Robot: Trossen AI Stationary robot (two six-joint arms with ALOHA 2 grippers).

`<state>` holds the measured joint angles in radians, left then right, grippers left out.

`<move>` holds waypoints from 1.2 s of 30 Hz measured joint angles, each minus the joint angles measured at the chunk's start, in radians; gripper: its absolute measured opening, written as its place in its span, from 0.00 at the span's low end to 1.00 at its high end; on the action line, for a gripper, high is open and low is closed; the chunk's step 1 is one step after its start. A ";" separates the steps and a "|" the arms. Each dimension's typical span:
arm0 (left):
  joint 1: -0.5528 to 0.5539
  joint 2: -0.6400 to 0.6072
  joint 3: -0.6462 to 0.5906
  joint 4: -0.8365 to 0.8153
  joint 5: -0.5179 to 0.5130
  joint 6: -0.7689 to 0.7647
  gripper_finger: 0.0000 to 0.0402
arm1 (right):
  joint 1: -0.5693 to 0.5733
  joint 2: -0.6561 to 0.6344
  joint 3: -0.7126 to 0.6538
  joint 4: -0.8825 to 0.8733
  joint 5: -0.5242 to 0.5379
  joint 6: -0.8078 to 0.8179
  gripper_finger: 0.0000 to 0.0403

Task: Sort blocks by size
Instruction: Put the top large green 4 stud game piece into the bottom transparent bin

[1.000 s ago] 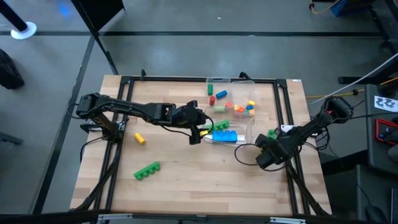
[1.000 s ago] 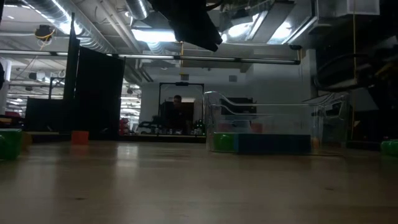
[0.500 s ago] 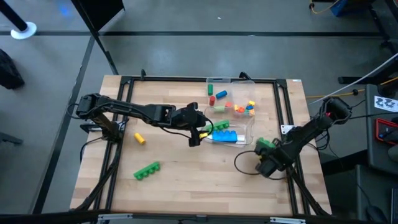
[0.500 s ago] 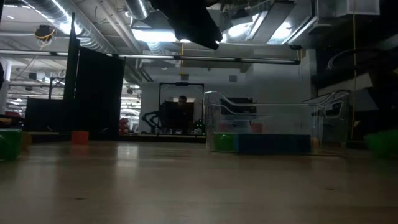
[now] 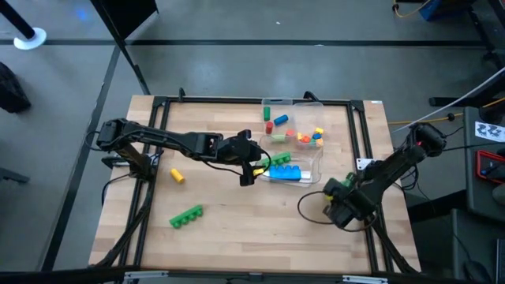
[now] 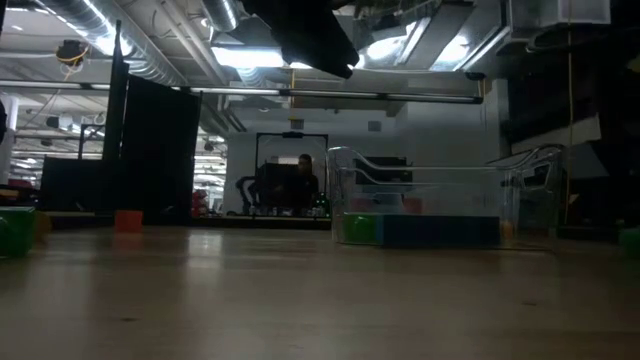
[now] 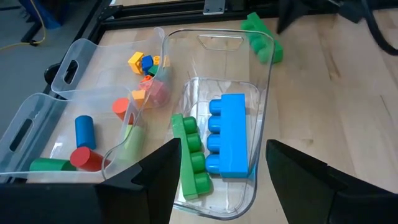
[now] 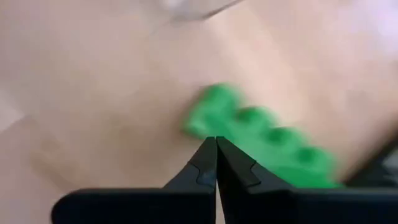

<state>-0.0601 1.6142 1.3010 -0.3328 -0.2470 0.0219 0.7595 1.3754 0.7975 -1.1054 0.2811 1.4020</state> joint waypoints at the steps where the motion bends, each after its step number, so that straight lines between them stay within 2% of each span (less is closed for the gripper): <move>1: 0.000 0.000 0.000 0.000 0.000 0.000 0.55 | 0.000 -0.001 0.009 -0.047 0.021 0.015 0.01; 5: 0.000 0.000 0.000 0.001 0.000 0.000 0.55 | -0.001 -0.001 -0.010 -0.151 0.038 0.051 0.01; 9: 0.000 0.000 0.000 0.003 0.000 0.000 0.55 | -0.001 -0.001 -0.087 -0.121 -0.021 0.078 0.01; 13: 0.000 0.000 0.000 0.005 0.000 0.000 0.55 | -0.001 0.017 -0.087 -0.110 -0.001 0.114 0.01; 20: 0.000 0.000 0.000 0.010 0.000 0.000 0.55 | 0.001 0.063 -0.101 0.045 0.001 0.110 0.01; 26: -0.001 0.000 0.000 0.009 0.000 0.000 0.55 | -0.001 0.086 -0.039 0.147 0.034 0.111 0.01; 31: -0.001 0.000 0.000 0.008 0.000 0.000 0.55 | -0.001 0.089 0.000 0.386 0.039 0.107 0.01; 36: -0.001 0.000 0.000 0.016 0.000 0.000 0.55 | -0.008 0.106 0.002 0.686 0.122 0.020 0.01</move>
<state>-0.0608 1.6146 1.3014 -0.3171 -0.2466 0.0219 0.7510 1.4813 0.7991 -0.4192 0.4032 1.4215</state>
